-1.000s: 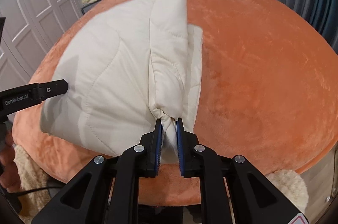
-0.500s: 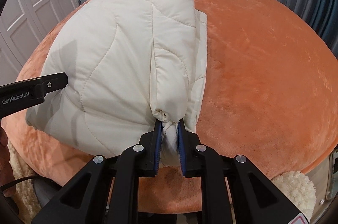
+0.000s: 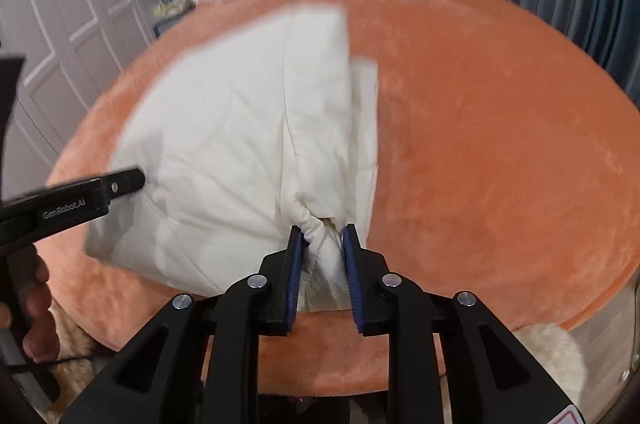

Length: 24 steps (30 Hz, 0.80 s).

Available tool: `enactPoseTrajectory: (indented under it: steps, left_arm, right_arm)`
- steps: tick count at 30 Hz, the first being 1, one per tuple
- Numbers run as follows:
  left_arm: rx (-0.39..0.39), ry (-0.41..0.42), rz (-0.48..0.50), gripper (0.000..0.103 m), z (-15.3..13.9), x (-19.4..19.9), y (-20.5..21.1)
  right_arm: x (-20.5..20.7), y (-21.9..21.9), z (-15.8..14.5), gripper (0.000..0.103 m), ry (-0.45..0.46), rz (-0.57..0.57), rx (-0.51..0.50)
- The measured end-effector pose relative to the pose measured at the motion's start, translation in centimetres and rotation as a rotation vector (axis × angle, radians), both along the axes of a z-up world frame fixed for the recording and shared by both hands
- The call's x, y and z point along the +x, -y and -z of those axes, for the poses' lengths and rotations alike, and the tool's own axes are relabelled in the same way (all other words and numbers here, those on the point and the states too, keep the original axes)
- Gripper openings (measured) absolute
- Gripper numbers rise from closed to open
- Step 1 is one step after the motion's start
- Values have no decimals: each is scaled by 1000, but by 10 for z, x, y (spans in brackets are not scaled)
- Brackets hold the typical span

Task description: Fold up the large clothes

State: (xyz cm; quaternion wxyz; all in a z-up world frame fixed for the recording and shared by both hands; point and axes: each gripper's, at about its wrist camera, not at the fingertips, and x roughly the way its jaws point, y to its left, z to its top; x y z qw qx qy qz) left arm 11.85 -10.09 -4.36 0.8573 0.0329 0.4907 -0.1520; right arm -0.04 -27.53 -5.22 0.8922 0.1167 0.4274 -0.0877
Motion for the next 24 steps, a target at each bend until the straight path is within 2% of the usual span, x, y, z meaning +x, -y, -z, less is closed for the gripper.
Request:
enactPoseTrajectory:
  steps: [3,5,9,12,16,17,18,19,20,22,24]
  left_arm:
    - [-52,23,-47,63,-27,19,-16]
    - [-80,43,-72,63,-43,37,-21]
    - [-95,76,-113,67,-66,82,-13]
    - [-67,78,-112,68,-65,111,4]
    - [-27,43,-114,68,-44,141,22]
    - [-19,29,-115,68,-37,146,25]
    - [-13,9,-110,67,-26,152,30]
    - [-10,-1,-106,67,-20,153,33]
    - [0,-8,-105,67,-11,155,37]
    - [16,-14,-99,68,5,157,44]
    - [31,-5,-96,70,20,155,50]
  right_arm:
    - [3,4,-40,33,88,19,-21]
    - [19,11,-63,55,140,45,-18]
    - [76,29,-86,60,205,90,49]
    - [127,41,-75,60,161,115,92]
    - [175,57,-31,60,38,164,177]
    - [179,57,-20,57,12,166,204]
    - [183,57,-6,49,-10,161,244]
    - [183,55,4,32,-7,154,254]
    - [180,52,8,23,3,150,236]
    - [173,45,14,16,28,135,151]
    - [168,41,20,16,46,134,91]
